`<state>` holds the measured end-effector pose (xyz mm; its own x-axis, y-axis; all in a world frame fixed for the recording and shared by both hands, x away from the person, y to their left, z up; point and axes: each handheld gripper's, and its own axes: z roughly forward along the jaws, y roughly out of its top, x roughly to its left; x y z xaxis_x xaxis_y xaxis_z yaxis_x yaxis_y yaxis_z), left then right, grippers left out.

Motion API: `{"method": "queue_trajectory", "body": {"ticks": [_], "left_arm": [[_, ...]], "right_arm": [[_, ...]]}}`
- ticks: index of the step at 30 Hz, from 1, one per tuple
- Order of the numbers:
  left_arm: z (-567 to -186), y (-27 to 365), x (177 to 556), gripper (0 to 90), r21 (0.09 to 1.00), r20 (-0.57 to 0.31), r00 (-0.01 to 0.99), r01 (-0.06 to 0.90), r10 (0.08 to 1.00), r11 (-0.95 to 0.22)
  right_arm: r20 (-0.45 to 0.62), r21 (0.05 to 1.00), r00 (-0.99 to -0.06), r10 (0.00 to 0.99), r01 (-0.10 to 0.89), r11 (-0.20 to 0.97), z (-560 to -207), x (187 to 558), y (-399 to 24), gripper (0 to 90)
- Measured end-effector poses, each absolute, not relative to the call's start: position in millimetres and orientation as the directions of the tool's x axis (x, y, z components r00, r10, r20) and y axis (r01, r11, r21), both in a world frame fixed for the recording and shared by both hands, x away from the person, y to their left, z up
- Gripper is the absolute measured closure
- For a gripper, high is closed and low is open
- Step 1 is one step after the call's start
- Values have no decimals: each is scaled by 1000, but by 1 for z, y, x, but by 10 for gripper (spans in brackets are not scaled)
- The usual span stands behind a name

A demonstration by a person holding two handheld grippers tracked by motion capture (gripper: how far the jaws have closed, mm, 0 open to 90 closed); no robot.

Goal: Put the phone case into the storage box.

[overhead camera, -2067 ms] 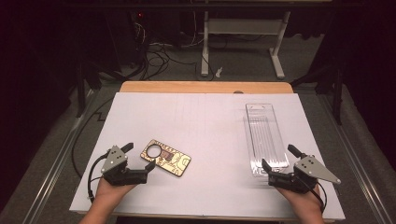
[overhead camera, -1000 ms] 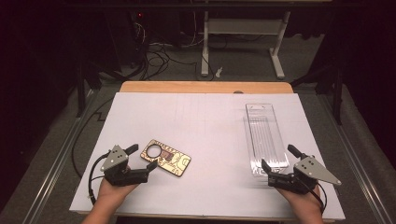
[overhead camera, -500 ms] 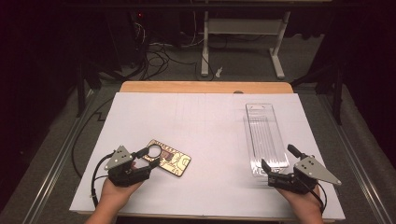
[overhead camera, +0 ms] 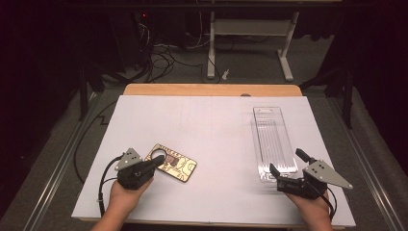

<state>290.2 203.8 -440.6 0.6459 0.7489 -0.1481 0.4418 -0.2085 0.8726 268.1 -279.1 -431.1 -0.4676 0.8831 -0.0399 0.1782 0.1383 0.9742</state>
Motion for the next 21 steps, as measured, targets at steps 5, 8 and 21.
{"method": "queue_trajectory", "body": {"ticks": [5,8,21], "left_arm": [[-440,201,295,897,870,-148,656,442,740,-217],[-438,194,303,896,859,-162,677,455,718,-236],[-447,140,332,896,788,-138,675,518,725,-333]], "right_arm": [[-48,973,-472,881,179,149,-432,269,-278,11],[-51,973,-471,880,177,151,-431,269,-278,11],[-48,973,-473,880,176,148,-430,268,-278,11]]}}
